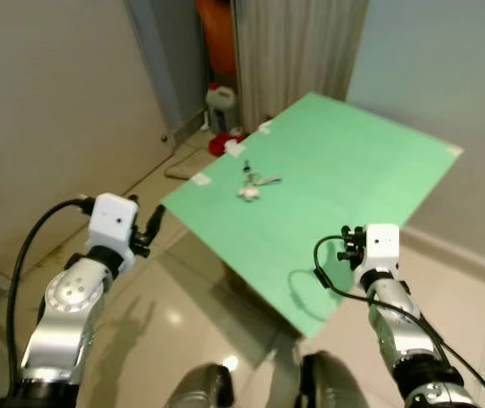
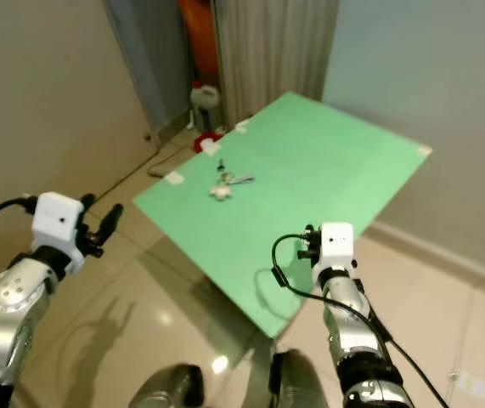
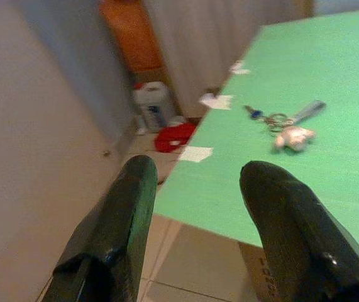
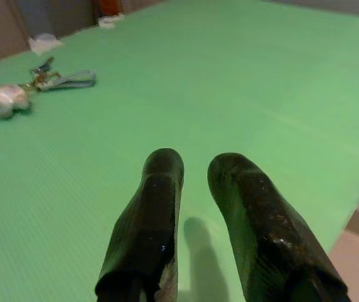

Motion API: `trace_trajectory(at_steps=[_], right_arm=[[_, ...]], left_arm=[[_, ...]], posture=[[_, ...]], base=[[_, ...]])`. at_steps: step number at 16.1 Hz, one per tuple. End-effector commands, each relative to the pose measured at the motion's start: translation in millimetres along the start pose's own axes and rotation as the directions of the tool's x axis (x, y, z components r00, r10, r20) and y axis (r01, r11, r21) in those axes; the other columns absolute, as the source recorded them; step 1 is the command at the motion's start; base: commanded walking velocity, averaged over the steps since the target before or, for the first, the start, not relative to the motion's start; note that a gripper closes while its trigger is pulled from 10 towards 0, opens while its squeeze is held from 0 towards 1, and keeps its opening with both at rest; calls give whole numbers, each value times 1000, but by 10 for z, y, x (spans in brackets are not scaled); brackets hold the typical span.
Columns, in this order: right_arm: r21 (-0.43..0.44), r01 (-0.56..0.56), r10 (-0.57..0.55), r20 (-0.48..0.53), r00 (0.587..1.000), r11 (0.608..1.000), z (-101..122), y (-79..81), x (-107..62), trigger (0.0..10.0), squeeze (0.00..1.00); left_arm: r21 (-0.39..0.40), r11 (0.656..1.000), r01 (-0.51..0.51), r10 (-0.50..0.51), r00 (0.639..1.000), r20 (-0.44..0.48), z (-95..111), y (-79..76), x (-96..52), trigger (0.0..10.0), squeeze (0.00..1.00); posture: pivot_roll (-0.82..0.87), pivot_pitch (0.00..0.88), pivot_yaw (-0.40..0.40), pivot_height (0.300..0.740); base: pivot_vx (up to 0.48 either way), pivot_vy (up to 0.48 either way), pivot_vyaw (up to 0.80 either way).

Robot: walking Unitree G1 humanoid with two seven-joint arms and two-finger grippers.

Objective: Hang keys on a hook

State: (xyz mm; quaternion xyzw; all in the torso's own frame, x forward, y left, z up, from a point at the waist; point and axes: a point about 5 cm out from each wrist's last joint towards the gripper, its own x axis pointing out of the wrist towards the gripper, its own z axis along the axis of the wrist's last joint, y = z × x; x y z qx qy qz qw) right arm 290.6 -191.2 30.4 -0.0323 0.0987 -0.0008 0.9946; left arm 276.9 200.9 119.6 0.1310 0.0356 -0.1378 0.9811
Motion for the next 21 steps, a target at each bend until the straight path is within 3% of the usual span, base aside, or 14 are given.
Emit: trace_trajectory(at_steps=[1, 4, 5, 6, 7, 9, 12, 13, 15, 17, 21], right_arm=[[-2, -5, 5, -3, 1000, 1000, 0, 5, -5, 10000, 0], [18, 11, -11, -7, 1000, 1000, -31, -1, -34, 10000, 0], [-7, 19, -20, -14, 1000, 1000, -53, -9, -47, 10000, 0], [-14, 19, -19, -17, 1000, 1000, -59, -13, -52, 10000, 0], [-10, 21, -21, -15, 1000, 1000, -61, -28, -63, 10000, 0], [-10, 7, -7, -25, 1000, 1000, -80, -8, -67, 10000, 0], [-12, -13, 12, -25, 1000, 1000, -70, 43, -54, 10000, 0], [-9, -19, 18, -14, 1000, 1000, -52, 56, -71, 10000, 0], [-13, -38, 38, 26, 999, 999, -23, 29, -183, 10000, 0], [-49, -50, 50, 12, 999, 998, -90, 2, -256, 10000, 0], [-56, -63, 63, -13, 998, 996, -33, 127, -158, 10000, 0]], left_arm=[[33, 999, 28, -29, 1000, 13, 51, 7, 15, 10000, 0], [44, 997, 64, -66, 996, 59, 189, 2, 0, 10000, 0], [25, 999, 25, -28, 995, 100, 249, 76, -57, 9412, 0], [14, 1000, 8, -9, 993, 118, 287, 119, -94, 7216, 0], [14, 996, -90, 87, 986, 139, 345, 260, -189, 10000, 0], [21, 993, -112, 108, 985, 135, 347, 228, -269, 10000, 0], [-25, 1000, -3, 6, 993, 116, 291, -98, -217, 10000, 0], [-40, 998, 39, -34, 993, 116, 282, -210, -197, 10000, 0], [-74, 991, 111, -106, 992, 75, 145, -430, -134, 10000, 0], [-96, 990, 100, -96, 994, 44, 42, -425, -187, 10000, 0], [-77, 995, 59, -55, 997, 50, 48, -291, -239, 10000, 0]], posture=[[-96, 59, 102, 686], [-96, 68, 108, 686], [-99, 70, 115, 681], [-102, 71, 114, 681], [-88, 71, 110, 681], [-75, 73, 104, 681], [-71, 86, 103, 681], [-80, 128, 110, 681], [-116, 154, 118, 681], [-133, 144, 117, 681], [-107, 121, 105, 666]], base=[[435, 0, -706], [156, 0, -717], [0, 0, 0], [0, 0, 0], [0, 0, 0], [0, 0, 0], [105, 0, 0], [450, 0, 0], [474, 0, 0], [236, 0, 0], [0, 0, 0]])
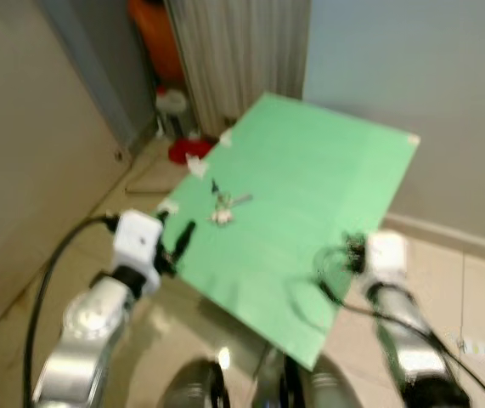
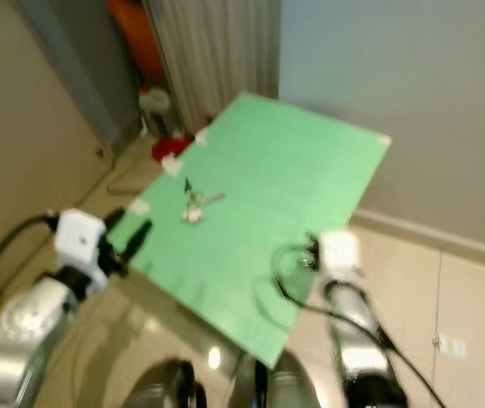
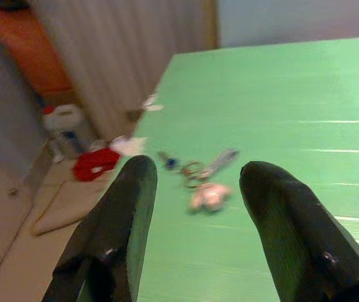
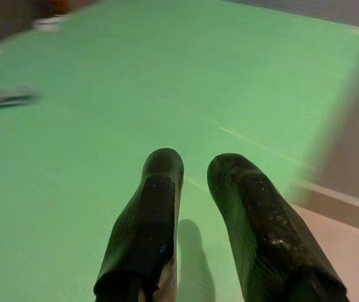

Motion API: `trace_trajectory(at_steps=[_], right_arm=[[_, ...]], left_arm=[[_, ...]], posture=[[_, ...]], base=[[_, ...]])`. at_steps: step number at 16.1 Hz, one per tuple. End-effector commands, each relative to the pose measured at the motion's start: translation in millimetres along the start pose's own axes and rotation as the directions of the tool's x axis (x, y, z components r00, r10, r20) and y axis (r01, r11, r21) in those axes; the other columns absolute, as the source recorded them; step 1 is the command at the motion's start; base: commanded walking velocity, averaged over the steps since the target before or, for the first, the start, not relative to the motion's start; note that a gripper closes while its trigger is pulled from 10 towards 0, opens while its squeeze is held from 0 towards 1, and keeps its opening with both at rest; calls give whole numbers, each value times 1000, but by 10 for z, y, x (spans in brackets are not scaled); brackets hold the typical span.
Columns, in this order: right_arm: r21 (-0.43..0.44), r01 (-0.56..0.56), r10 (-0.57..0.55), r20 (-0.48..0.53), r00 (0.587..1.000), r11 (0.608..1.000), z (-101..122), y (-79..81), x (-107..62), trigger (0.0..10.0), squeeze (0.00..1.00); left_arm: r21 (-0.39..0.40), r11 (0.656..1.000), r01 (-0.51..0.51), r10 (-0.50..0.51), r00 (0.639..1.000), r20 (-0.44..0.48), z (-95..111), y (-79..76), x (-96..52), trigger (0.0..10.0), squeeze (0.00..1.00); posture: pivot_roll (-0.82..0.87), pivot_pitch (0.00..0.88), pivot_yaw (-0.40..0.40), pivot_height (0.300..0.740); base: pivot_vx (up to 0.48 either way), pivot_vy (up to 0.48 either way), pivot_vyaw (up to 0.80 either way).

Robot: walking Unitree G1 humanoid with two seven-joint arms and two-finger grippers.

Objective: Hang keys on a hook

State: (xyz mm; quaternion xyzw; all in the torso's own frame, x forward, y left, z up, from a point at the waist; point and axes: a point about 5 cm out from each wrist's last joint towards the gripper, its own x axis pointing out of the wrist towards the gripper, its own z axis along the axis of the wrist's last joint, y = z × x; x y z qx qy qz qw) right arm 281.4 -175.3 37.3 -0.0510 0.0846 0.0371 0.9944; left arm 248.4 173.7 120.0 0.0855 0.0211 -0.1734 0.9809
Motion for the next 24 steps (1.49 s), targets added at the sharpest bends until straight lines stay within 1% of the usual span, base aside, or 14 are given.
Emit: trace_trajectory(at_steps=[1, 4, 6, 7, 9, 10, 12, 14, 16, 19, 21, 22, 23, 24], right_arm=[[-13, -7, 7, -32, 999, 1000, -68, 10, -41, 10000, 0], [-8, -8, 8, -15, 1000, 1000, -36, 11, -26, 10000, 0], [-8, -13, 13, -13, 1000, 1000, -39, 14, -69, 10000, 0], [-18, -26, 25, -14, 1000, 1000, -45, 7, -140, 10000, 0], [-35, -41, 40, -18, 999, 999, -58, -12, -206, 10000, 0], [-59, -49, 47, -34, 998, 997, -101, -54, -279, 10000, 0], [-71, -48, 45, -48, 998, 996, -101, -70, -267, 10000, 0], [-61, -75, 73, -36, 997, 995, -38, 1, -168, 10000, 0], [-52, -113, 112, -29, 993, 992, 21, 96, -51, 10000, 0], [-32, -108, 107, -34, 994, 994, 64, 103, 90, 10000, 0], [-27, -77, 77, -32, 997, 997, 61, 29, 100, 10000, 0], [-29, -57, 56, -26, 998, 998, 55, -5, 66, 10000, 0], [-28, -37, 37, -27, 999, 999, 41, -76, 28, 10000, 0], [-27, -28, 27, -33, 999, 999, 27, -114, 15, 10000, 0]], left_arm=[[16, 999, -42, 43, 999, -11, -24, 114, -59, 10000, 0], [57, 990, -130, 131, 991, -17, -22, 395, -134, 10000, 0], [49, 987, -153, 154, 988, -12, -15, 524, -126, 10000, 0], [33, 991, -131, 131, 991, -9, -23, 509, -95, 10000, 0], [3, 997, -72, 72, 997, 19, 16, 331, -82, 10000, 0], [-60, 998, -2, 2, 1000, 3, -74, 24, -117, 10000, 0], [-121, 993, 3, -9, 999, -45, -254, -167, -195, 10000, 0], [-111, 991, -68, 57, 993, -99, -408, -163, -262, 10000, 0], [-95, 984, -151, 140, 983, -118, -439, -43, -296, 10000, 0], [-26, 988, -153, 148, 982, -117, -415, -11, -244, 10000, 0], [-42, 986, -159, 154, 983, -99, -384, -63, -128, 10000, 0], [-65, 984, -165, 160, 984, -78, -338, -104, -32, 10000, 0], [-59, 987, -147, 144, 988, -53, -285, -146, 118, 10000, 0], [-46, 990, -134, 132, 990, -44, -270, -161, 188, 10000, 0]], posture=[[-102, 121, 101, 656], [-90, 136, 93, 641], [-112, 156, 88, 641], [-136, 174, 81, 641], [-159, 192, 69, 641], [-172, 202, 61, 641], [-164, 197, 56, 641], [-136, 182, 47, 641], [-82, 168, 20, 641], [-44, 126, 27, 641], [-83, 115, 49, 641], [-108, 133, 53, 641], [-118, 161, 42, 641], [-120, 169, 41, 641]], base=[[0, 0, 0], [0, 0, 0], [0, 0, 0], [0, 0, 0], [0, 0, 0], [0, 0, 0], [0, 0, 0], [0, 0, 0], [0, 0, 0], [0, 0, 0], [0, 0, 0], [0, 0, 0], [0, 0, 0], [0, 0, 0]])
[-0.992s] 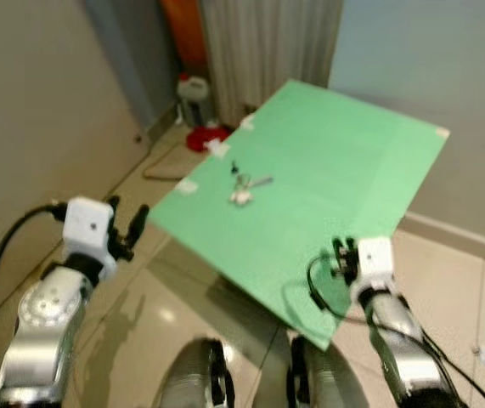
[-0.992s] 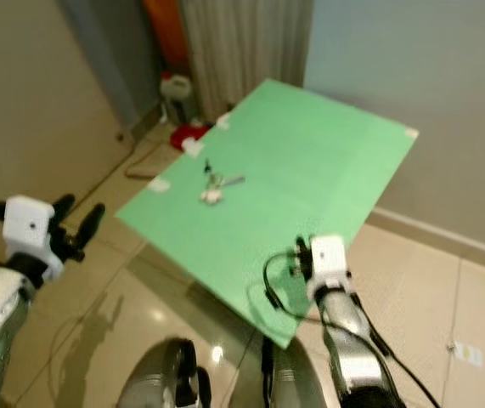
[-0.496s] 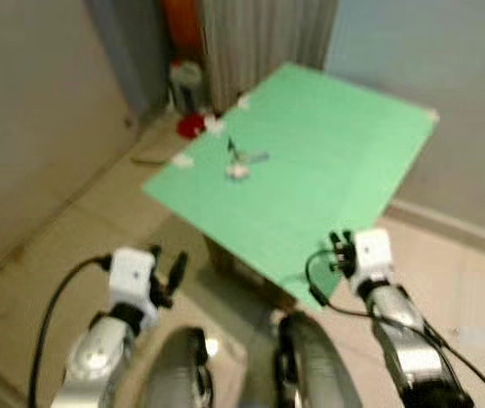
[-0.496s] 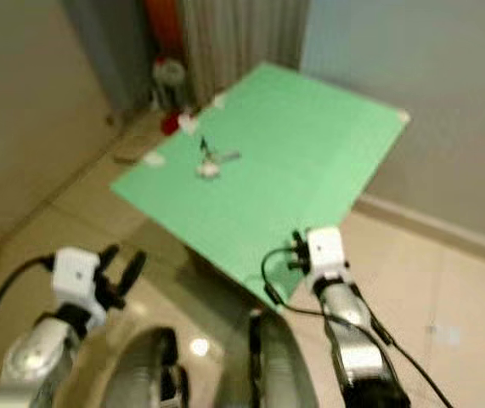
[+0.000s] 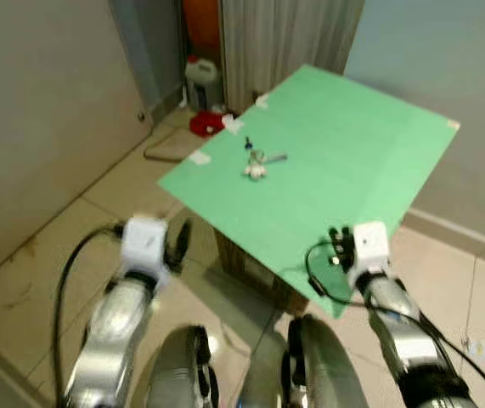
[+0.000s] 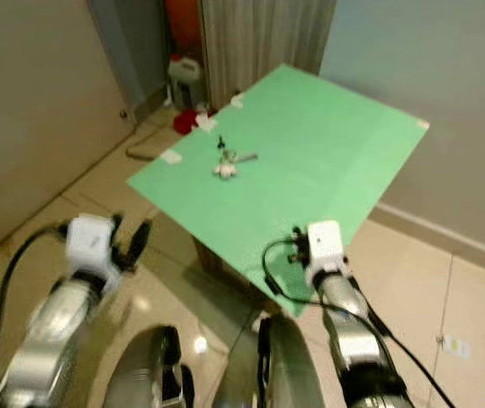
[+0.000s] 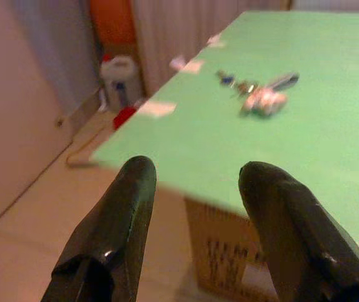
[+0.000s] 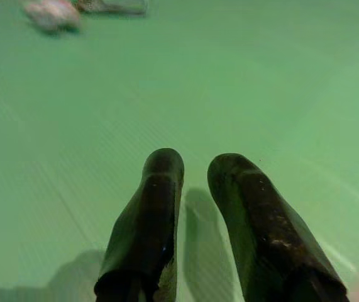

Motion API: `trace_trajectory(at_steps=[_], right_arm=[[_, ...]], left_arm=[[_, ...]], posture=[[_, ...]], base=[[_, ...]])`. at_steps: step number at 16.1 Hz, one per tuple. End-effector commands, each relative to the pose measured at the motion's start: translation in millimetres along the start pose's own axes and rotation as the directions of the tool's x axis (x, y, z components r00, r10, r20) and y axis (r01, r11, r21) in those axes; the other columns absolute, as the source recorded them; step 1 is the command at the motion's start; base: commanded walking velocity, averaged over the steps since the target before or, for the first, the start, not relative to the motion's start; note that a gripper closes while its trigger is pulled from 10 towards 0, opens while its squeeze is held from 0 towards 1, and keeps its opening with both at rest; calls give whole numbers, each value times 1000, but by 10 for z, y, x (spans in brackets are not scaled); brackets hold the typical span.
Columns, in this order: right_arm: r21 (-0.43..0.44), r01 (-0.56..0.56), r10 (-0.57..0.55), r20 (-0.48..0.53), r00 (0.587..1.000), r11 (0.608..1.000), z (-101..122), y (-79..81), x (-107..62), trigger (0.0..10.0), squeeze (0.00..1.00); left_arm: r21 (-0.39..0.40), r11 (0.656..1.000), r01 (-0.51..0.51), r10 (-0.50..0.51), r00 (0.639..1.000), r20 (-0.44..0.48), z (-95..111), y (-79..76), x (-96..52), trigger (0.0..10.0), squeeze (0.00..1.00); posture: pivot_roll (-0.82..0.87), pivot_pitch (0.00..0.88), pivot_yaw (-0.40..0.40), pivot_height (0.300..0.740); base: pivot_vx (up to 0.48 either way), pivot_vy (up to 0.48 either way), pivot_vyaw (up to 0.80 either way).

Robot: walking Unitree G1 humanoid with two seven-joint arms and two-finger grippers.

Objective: Hang keys on a hook

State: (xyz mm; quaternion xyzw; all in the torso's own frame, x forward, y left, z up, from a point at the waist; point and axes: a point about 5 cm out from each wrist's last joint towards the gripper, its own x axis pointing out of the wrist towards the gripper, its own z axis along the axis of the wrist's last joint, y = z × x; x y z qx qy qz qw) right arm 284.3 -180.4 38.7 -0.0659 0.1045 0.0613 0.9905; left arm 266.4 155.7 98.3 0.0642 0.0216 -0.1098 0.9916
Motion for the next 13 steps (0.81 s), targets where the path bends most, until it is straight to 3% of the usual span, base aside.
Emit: trace_trajectory(at_steps=[1, 3, 5, 9, 10, 11, 13], right_arm=[[25, 36, -36, -22, 999, 999, -92, -94, -91, 10000, 0], [29, -5, 6, -42, 999, 1000, -194, -15, -220, 10000, 0], [35, 6, -4, -50, 999, 999, -233, -44, -313, 10000, 0], [37, 21, -19, -47, 999, 999, -272, -14, -574, 10000, 0], [36, 28, -26, -43, 999, 999, -276, -14, -734, 10000, 0], [33, 30, -28, -47, 998, 999, -300, 4, -885, 10000, 0], [35, 30, -28, -56, 998, 999, -337, 30, -988, 10000, 0]], left_arm=[[47, 999, 27, -27, 1000, -5, -17, -72, 118, 10000, 0], [60, 983, 171, -169, 985, -34, 24, -284, 432, 10000, 0], [92, 963, 253, -250, 967, -51, -1, -397, 545, 10000, 0], [143, 930, 339, -331, 940, -78, -14, -376, 705, 10000, 0], [164, 916, 367, -357, 930, -89, -28, -374, 733, 10000, 0], [158, 915, 370, -359, 929, -93, -37, -340, 747, 10000, 0], [139, 927, 347, -339, 937, -79, -11, -266, 762, 10000, 0]], posture=[[-119, 183, 39, 641], [-170, 183, 38, 641], [-190, 185, 43, 641], [-299, 224, 113, 641], [-335, 244, 135, 641], [-356, 248, 146, 641], [-350, 242, 159, 641]], base=[[0, 0, 0], [0, 0, 0], [0, 0, 0], [0, 0, 0], [0, 0, 0], [0, 0, 0], [0, 0, 0]])
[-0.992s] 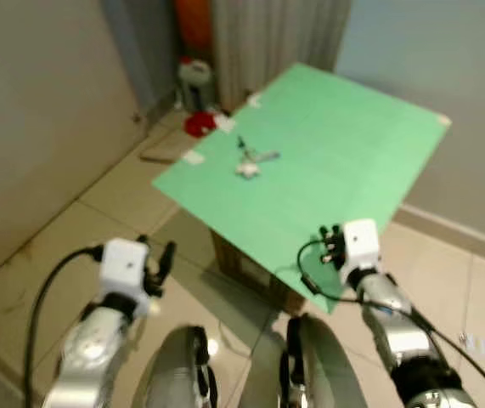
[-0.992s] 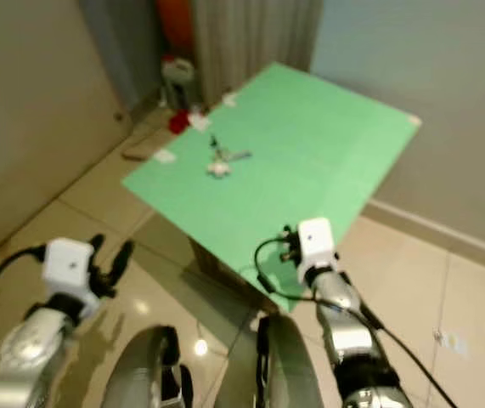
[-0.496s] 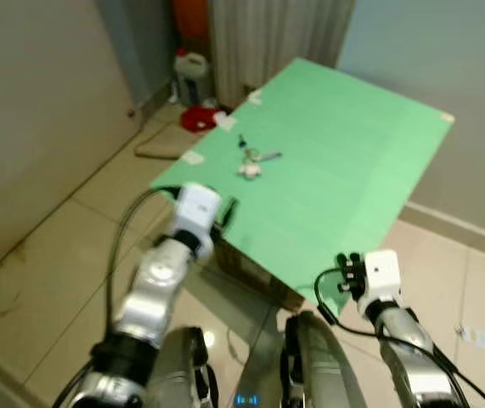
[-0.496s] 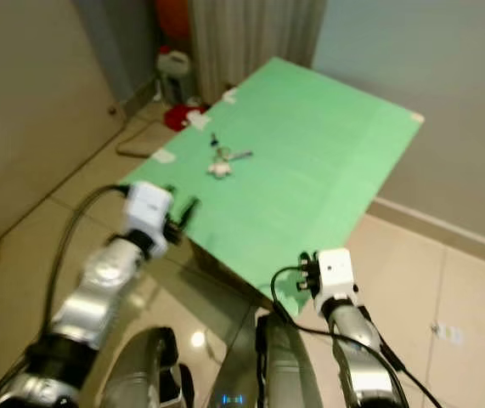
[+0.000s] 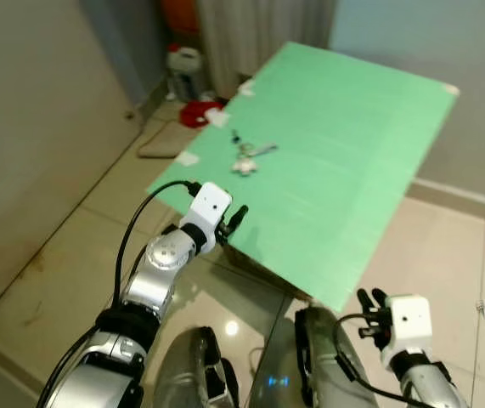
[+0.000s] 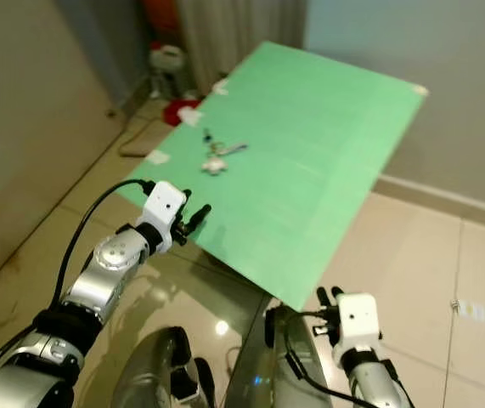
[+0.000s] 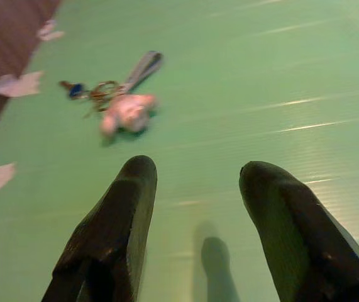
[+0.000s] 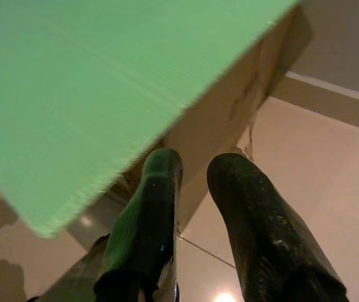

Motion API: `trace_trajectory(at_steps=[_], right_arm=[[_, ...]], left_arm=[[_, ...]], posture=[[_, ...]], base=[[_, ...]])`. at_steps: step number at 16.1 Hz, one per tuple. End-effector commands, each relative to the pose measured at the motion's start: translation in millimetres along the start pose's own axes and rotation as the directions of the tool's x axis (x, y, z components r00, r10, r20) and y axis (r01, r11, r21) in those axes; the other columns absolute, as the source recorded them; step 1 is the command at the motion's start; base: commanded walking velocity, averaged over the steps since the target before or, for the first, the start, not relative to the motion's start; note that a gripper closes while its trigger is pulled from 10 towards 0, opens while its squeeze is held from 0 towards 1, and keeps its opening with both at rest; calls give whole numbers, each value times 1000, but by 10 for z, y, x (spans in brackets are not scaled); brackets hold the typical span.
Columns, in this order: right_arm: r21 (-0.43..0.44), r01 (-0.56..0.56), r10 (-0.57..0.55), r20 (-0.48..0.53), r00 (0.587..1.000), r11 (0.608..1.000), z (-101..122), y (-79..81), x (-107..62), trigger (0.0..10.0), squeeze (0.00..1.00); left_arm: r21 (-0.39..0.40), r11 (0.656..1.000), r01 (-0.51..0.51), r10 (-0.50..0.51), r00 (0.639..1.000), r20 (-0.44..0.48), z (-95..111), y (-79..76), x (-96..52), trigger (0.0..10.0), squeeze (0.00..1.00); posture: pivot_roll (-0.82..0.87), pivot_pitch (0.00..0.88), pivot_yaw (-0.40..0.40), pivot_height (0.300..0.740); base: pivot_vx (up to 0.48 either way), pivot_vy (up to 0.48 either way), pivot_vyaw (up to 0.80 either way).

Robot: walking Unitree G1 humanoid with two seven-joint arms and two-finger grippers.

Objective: Hang keys on a hook

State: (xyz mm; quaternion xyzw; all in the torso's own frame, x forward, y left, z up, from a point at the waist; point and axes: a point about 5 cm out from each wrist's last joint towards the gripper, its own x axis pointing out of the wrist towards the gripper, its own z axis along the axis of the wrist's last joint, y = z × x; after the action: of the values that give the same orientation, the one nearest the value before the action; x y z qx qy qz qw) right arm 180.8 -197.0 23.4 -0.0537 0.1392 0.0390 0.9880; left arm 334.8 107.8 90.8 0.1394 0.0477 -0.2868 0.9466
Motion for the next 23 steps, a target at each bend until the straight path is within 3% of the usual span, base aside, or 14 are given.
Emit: trace_trajectory(at_steps=[1, 3, 5, 7, 10, 14, 19, 23], right_arm=[[13, -9, 9, 18, 1000, 1000, 62, 56, 43, 10000, 0], [38, -14, 12, 35, 999, 999, 154, 99, 211, 10000, 0], [69, -43, 39, 60, 997, 997, 343, 173, 582, 10000, 0], [69, -71, 65, 80, 995, 995, 491, 201, 847, 10000, 0], [40, -119, 114, 94, 989, 992, 624, 263, 1030, 10000, 0], [7, -180, 179, 80, 981, 984, 578, 382, 1069, 10000, 0], [34, -147, 144, 61, 988, 989, 392, 328, 949, 10000, 0], [45, -131, 127, 80, 989, 990, 388, 332, 932, 10000, 0]], left_arm=[[-20, 999, -28, 28, 1000, 10, -9, 108, -59, 10000, 0], [-72, 995, -68, 70, 997, 29, -5, 175, -131, 10000, 0], [-164, 969, -187, 195, 980, 34, -107, 238, -388, 10000, 0], [-199, 941, -272, 280, 960, 13, -213, 178, -655, 10000, 0], [-216, 925, -312, 324, 946, 22, -203, 84, -784, 10000, 0], [-202, 935, -291, 302, 953, 28, -114, 31, -804, 10000, 0], [-169, 968, -188, 194, 981, 18, -122, 11, -772, 10000, 0], [-103, 985, -137, 138, 990, 2, -106, 32, -685, 10000, 0]], posture=[[-324, 236, 161, 641], [-274, 227, 158, 641], [-140, 204, 122, 641], [-66, 175, 84, 641], [-13, 154, 30, 641], [-13, 154, 23, 641], [-68, 157, 67, 641], [-83, 156, 90, 641]], base=[[0, 0, 0], [0, 0, 0], [0, 0, 0], [0, 0, 0], [0, 0, 0], [205, 125, 0], [210, 374, -631], [0, 450, -387]])
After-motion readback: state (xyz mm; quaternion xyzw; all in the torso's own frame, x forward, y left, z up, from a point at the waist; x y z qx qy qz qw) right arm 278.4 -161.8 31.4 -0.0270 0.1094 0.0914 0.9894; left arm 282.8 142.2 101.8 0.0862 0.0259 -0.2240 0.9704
